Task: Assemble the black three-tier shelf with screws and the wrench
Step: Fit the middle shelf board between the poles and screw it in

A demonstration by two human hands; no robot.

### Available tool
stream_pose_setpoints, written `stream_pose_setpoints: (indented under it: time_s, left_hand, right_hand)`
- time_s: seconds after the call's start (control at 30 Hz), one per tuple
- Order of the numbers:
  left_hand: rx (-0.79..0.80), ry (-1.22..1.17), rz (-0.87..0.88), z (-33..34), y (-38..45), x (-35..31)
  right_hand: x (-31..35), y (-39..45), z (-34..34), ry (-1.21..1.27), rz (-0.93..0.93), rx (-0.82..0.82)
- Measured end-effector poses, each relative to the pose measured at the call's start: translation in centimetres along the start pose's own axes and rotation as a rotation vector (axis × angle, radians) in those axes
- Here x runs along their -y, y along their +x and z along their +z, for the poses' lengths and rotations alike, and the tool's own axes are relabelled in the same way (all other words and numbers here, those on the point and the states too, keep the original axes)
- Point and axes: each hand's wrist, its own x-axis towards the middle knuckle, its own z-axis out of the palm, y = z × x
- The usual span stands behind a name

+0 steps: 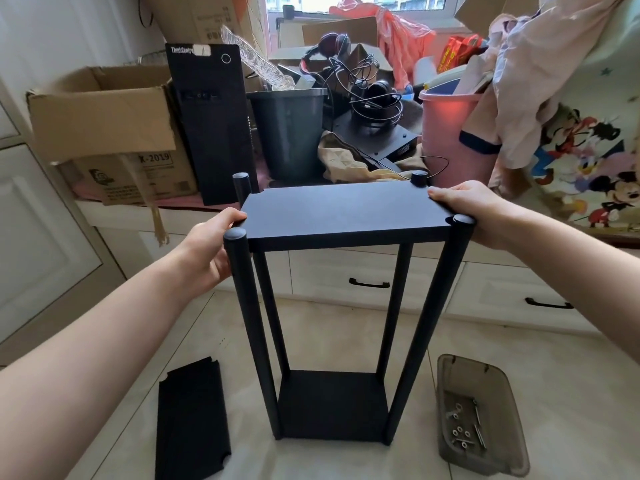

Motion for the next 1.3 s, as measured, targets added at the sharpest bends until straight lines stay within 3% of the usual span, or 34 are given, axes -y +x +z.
stream_pose_setpoints:
  time_s: [0.5, 0.9, 1.17, 1.3]
  left_hand:
    - [-0.070, -0.068, 0.014, 0.7, 0.0, 1.2]
    - [0.042, -0.096, -0.063, 0.1, 0.2, 1.2]
    - [-0.028, 0.062, 0.007, 0.4, 2.6, 0.6]
    - [0.013, 0.067, -0.005, 0.1, 3.2, 0.8]
  right_hand:
    - [-0.5, -0.7, 0.2, 0.139, 0.038, 0.025]
    - [-0.3, -0.3, 0.5, 0.133, 0.040, 0.042]
    - [-0.5, -0.5, 0.4, 0.183, 0.035, 0.080]
    - [-0.7, -0.1, 0.3, 0.170, 0.028, 0.101]
